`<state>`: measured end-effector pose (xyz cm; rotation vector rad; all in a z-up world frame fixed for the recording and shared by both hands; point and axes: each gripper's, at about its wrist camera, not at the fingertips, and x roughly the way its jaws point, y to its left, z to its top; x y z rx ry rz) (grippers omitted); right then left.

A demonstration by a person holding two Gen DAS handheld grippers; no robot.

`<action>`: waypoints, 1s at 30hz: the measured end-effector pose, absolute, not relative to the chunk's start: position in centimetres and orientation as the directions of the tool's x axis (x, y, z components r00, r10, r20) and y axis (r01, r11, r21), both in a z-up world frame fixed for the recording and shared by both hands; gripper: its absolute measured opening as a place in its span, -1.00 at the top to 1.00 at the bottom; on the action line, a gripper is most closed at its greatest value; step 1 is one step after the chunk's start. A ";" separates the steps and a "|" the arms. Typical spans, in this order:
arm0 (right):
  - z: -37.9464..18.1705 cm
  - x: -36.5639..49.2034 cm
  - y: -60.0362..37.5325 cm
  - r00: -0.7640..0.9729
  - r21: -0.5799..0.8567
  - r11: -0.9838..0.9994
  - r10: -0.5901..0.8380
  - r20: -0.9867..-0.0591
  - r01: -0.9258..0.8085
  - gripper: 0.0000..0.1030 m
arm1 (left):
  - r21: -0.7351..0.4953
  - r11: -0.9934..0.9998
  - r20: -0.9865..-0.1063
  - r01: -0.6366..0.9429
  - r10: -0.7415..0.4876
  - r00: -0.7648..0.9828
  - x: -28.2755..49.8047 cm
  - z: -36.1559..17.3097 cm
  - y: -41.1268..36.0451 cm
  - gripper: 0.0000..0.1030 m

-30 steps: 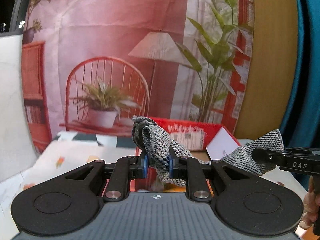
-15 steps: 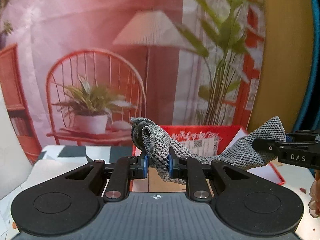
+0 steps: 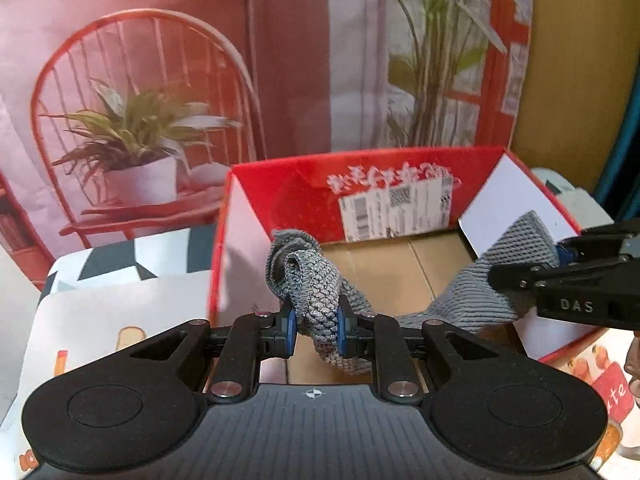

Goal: Organize soft objects
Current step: 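Lift the grey knit cloth with the left gripper and drop it into the red box, then lower the left gripper onto the blue printed bag and grasp it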

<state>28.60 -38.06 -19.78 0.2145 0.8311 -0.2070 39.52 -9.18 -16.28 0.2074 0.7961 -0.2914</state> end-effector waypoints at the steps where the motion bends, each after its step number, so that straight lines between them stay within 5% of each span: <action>1: -20.0 28.8 -38.1 0.650 0.111 0.958 -0.093 -0.754 0.266 0.50 | 0.078 0.939 -0.731 0.336 -0.175 0.659 39.6 -16.4 -9.3 0.61; 9: -21.4 29.4 -37.7 0.594 0.089 0.957 -0.097 -0.799 0.277 0.46 | 0.073 0.931 -0.775 0.359 -0.173 0.608 40.0 -17.6 -9.8 0.53; 14: -21.0 28.8 -37.0 0.594 0.024 0.959 -0.155 -0.789 0.282 0.23 | 0.077 0.923 -0.740 0.376 -0.200 0.642 39.4 -16.3 -9.1 -0.29; 16: -20.5 28.5 -36.7 0.603 0.004 0.962 -0.169 -0.780 0.274 0.04 | 0.072 0.926 -0.718 0.372 -0.211 0.664 38.9 -15.3 -8.7 -0.39; 17: -20.2 28.2 -36.5 0.612 0.000 0.961 -0.177 -0.771 0.278 -0.08 | 0.068 0.928 -0.709 0.366 -0.213 0.673 38.6 -14.8 -8.4 -0.39; 30: -14.8 18.7 -34.2 0.833 0.115 0.951 -0.188 -0.521 0.286 -0.11 | -0.005 0.929 -0.565 0.369 -0.307 0.766 29.0 -10.4 -2.3 -0.40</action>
